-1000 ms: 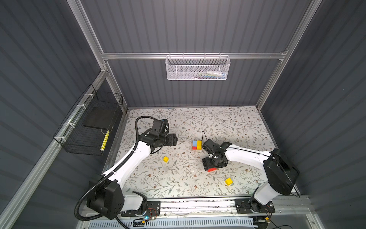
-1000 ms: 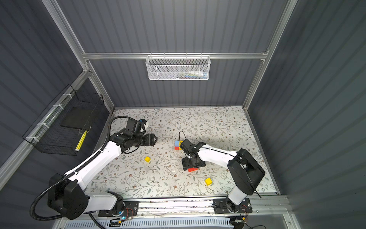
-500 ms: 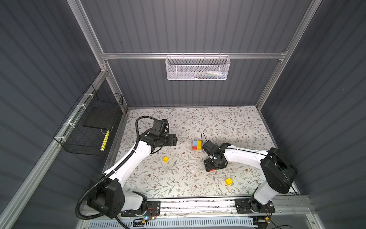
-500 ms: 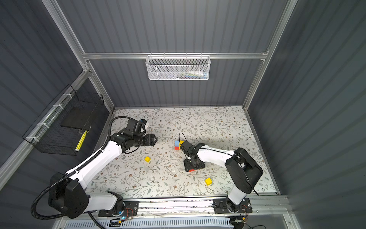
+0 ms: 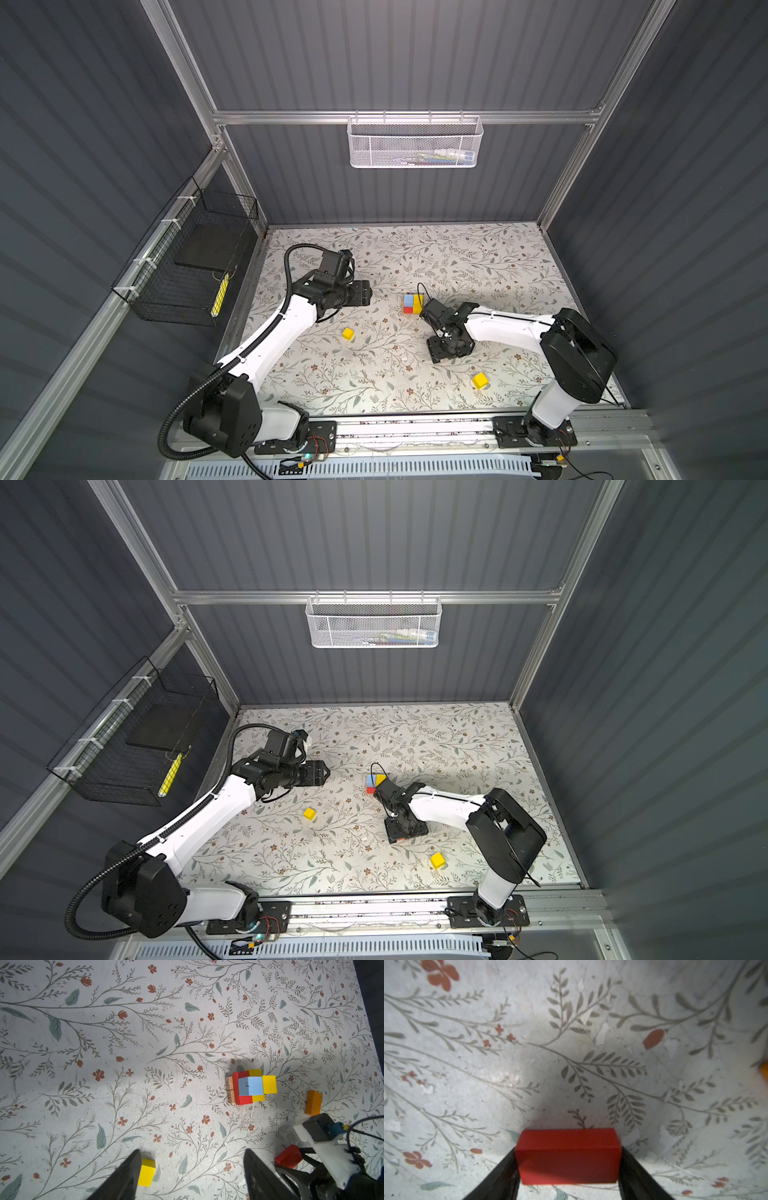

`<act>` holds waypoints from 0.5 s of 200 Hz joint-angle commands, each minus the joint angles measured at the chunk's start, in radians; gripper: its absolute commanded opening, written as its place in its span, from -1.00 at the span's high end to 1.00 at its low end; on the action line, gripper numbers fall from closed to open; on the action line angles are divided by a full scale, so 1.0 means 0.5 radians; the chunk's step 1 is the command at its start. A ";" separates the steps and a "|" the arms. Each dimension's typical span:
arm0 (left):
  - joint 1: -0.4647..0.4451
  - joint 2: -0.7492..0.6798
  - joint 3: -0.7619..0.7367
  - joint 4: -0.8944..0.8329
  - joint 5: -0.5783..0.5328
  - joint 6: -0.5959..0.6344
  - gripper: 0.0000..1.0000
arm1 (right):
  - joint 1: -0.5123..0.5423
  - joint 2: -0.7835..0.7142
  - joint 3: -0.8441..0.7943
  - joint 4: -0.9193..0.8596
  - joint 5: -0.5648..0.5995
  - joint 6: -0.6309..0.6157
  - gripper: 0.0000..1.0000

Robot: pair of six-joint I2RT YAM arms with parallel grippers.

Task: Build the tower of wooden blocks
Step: 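Lift the red block and carry it over the stack with the right gripper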

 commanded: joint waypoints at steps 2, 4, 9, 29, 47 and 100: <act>0.013 0.004 -0.032 0.004 0.016 0.005 -0.55 | 0.013 0.033 0.043 -0.048 0.049 0.036 -0.43; 0.013 0.005 -0.031 0.005 0.016 0.005 -0.55 | 0.013 0.034 0.044 -0.051 0.050 0.035 -0.43; 0.013 0.002 -0.033 0.003 0.016 0.004 -0.55 | 0.013 0.029 0.044 -0.053 0.054 0.038 -0.43; 0.016 0.003 -0.030 0.004 0.016 0.005 -0.55 | 0.013 0.016 0.050 -0.053 0.063 0.037 -0.42; 0.017 0.003 -0.034 0.003 0.012 0.007 -0.55 | 0.013 0.004 0.050 -0.051 0.072 0.039 -0.34; 0.017 -0.003 -0.033 0.003 0.012 0.010 -0.54 | 0.013 -0.008 0.094 -0.106 0.072 0.045 -0.03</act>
